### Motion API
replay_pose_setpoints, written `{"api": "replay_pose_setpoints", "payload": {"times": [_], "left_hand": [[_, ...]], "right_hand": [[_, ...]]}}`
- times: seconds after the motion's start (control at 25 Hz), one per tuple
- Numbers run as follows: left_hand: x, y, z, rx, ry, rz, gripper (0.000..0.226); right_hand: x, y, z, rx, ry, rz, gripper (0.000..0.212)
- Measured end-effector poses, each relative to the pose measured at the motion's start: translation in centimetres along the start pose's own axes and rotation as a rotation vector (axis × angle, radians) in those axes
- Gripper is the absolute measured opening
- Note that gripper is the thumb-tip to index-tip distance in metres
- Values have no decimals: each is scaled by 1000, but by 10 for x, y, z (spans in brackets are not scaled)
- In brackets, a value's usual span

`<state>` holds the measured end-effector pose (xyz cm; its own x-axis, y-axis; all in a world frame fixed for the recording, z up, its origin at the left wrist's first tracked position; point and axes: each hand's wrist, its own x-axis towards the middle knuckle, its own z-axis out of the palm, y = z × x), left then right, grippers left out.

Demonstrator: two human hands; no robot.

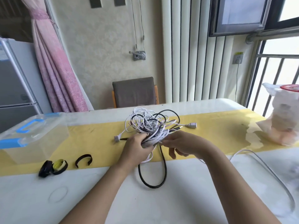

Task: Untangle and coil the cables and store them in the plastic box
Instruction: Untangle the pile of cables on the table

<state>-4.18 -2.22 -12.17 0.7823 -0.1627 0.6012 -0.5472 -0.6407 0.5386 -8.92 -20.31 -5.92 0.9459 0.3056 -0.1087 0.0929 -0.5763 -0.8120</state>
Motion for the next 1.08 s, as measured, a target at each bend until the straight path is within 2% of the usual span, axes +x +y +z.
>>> {"api": "replay_pose_setpoints", "payload": {"times": [0.12, 0.24, 0.32, 0.4, 0.44, 0.52, 0.6, 0.64, 0.68, 0.72, 0.8, 0.88, 1.0, 1.08], "left_hand": [[-6, 14, -5, -273, -176, -191, 22], [-5, 14, -3, -356, -275, -262, 18], [-8, 15, -4, -381, -306, -282, 19], [-10, 17, -5, -375, -298, -246, 7], [-11, 18, -7, -327, -286, -204, 13], [-12, 20, -11, -160, -312, -98, 18], [-13, 17, -19, -17, -398, -11, 30], [-13, 14, -25, 11, -437, 14, 38], [-14, 8, -31, 19, -468, 31, 44], [-15, 3, -38, 19, -489, 54, 47], [-18, -9, -52, 23, -518, 83, 45], [-20, -12, -61, 35, -526, 73, 37], [-20, -11, -63, -134, -503, 6, 37], [-19, -10, -63, -280, -424, -103, 43]], "right_hand": [[-2, 0, 4, -167, -126, 15, 27], [-1, -1, 16, -287, -166, 43, 25], [0, -5, 26, -324, -163, 34, 23], [-3, -11, 25, -390, -187, 17, 23], [-5, -14, 20, -407, -165, -1, 24], [-6, -17, 1, -280, 44, -61, 22], [2, -16, -23, -117, 391, -139, 24], [12, -12, -34, -129, 520, -166, 22], [22, -9, -40, -189, 564, -177, 20], [32, -6, -42, -279, 523, -176, 22], [49, 5, -34, -424, 319, -185, 31], [59, 17, -16, -387, 141, -213, 32], [68, 25, 5, -243, 195, -322, 26], [72, 24, 13, -150, 263, -359, 26]]}}
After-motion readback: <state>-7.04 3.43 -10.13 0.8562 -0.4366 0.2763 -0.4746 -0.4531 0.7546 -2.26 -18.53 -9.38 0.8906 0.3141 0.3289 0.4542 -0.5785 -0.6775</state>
